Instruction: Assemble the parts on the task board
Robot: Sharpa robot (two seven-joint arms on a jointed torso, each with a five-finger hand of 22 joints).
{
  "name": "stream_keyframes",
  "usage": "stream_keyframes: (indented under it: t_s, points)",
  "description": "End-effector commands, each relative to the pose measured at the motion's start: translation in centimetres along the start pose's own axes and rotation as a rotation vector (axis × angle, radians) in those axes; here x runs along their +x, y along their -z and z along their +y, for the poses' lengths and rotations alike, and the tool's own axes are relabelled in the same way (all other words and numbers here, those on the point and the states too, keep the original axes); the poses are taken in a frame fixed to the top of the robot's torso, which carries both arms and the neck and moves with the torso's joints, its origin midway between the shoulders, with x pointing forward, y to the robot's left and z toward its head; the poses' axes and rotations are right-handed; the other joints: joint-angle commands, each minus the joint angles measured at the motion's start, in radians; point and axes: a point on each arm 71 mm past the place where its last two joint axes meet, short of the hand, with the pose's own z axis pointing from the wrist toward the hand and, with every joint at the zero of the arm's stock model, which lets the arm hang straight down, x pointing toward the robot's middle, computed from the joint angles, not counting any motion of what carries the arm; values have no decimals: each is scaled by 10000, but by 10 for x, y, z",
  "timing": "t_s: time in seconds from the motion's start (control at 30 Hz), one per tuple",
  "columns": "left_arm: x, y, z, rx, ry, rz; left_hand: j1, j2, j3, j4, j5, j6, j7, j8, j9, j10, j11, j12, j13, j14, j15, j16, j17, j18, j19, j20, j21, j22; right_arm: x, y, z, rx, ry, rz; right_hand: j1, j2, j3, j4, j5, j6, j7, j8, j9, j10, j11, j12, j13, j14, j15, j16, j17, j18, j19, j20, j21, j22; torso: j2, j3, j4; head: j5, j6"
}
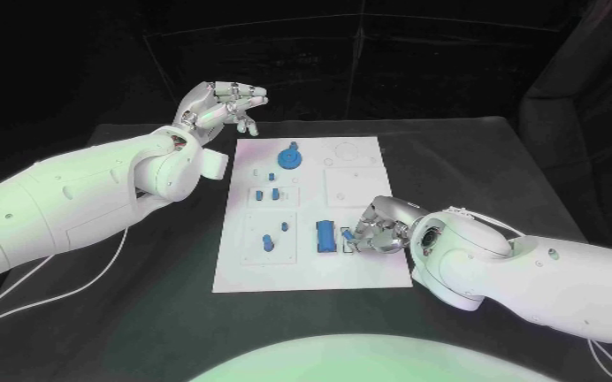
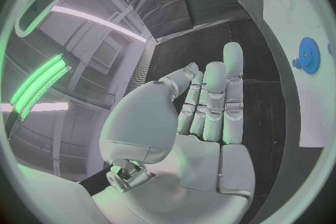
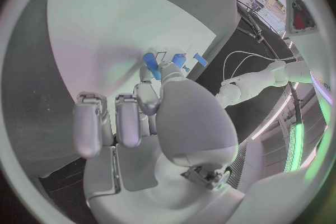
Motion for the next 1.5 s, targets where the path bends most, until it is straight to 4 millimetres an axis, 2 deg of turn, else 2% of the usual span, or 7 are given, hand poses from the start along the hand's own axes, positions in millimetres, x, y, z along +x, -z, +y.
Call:
stream_keyframes:
  t_s: [0.03, 0.17, 0.3, 0.67, 1.1, 1.33, 1.5]
  points:
    - [1, 0, -1, 57, 86, 100, 14, 106, 14, -7, 67, 11, -36, 37, 3, -87, -13, 43, -7, -93, -4, -29, -10, 144, -62, -18, -67, -15, 0, -1, 1, -33, -51, 81, -167, -27, -15, 104, 43, 95, -16, -29, 21, 80, -7, -2, 16, 619, -30, 57, 91, -88, 235, -52, 15, 1636, 1, 3, 0, 4, -1]
    - [1, -1, -1, 53, 86, 99, 14, 106, 14, -7, 67, 11, -36, 37, 3, -87, -13, 43, -7, -93, -4, -29, -10, 144, -62, -18, -67, -15, 1, -2, 1, -23, 16, 158, -710, -79, -258, 181, 134, 207, -33, 7, 62, 116, -9, 22, 41, 619, -27, 55, 91, -88, 236, -49, 15, 1639, -6, 0, 5, 6, -7]
    - [1, -1, -1, 47, 88, 104, 14, 106, 14, -7, 67, 11, -36, 37, 3, -87, -13, 43, -7, -93, -4, -29, -10, 144, -62, -18, -67, -15, 2, -4, 2, -45, 92, 209, -1113, -8, -482, 172, -387, 338, -86, 78, 121, 153, -46, 53, 73, 619, -53, 51, 90, -88, 239, -63, 15, 1644, -3, 3, -7, 17, -9]
    - [2, -1, -1, 35, 99, 122, 14, 106, 14, -7, 67, 11, -36, 37, 3, -87, -13, 43, -7, -93, -4, -29, -10, 144, -62, -18, -67, -15, 3, -6, 8, -222, 302, 72, -1435, 179, -717, 178, -707, 511, -178, 226, 236, 203, -118, 98, 129, 619, -114, 42, 90, -89, 244, -115, 16, 1652, -5, -5, 0, -17, -6]
    - [1, 0, -1, 16, 92, 109, 29, 100, 20, -27, 67, 6, -36, 49, 1, -98, -14, 54, -7, -100, -7, -27, -24, 146, -60, -20, -71, -19, 0, -7, 8, -403, 419, -264, -1721, 413, -1184, 165, -2166, 461, -211, 380, 403, 226, -144, 78, 162, 619, -144, 18, 73, -87, 238, -156, 1, 1649, -11, 4, -4, -8, 5]
    - [0, 0, -1, 10, 82, 91, 29, 100, 20, -27, 67, 6, -36, 49, 1, -98, -14, 54, -7, -100, -7, -27, -24, 146, -60, -20, -71, -19, -1, -1, 5, -807, 453, -41, -1854, 413, -1536, 163, -3346, 373, -192, 438, 484, 212, -126, 56, 177, 617, -129, 3, 63, -80, 217, -144, -25, 1628, -15, 15, -12, 12, 11]
    - [0, 0, -1, 4, 75, 80, 29, 100, 20, -27, 67, 6, -36, 49, 1, -98, -14, 54, -7, -100, -7, -27, -24, 146, -60, -20, -71, -19, -1, 3, 2, -972, 493, 278, -1834, 388, -1643, 146, -3599, 337, -185, 458, 512, 201, -119, 40, 177, 616, -123, -5, 55, -75, 203, -137, -40, 1615, -16, 3, -34, 11, 16]
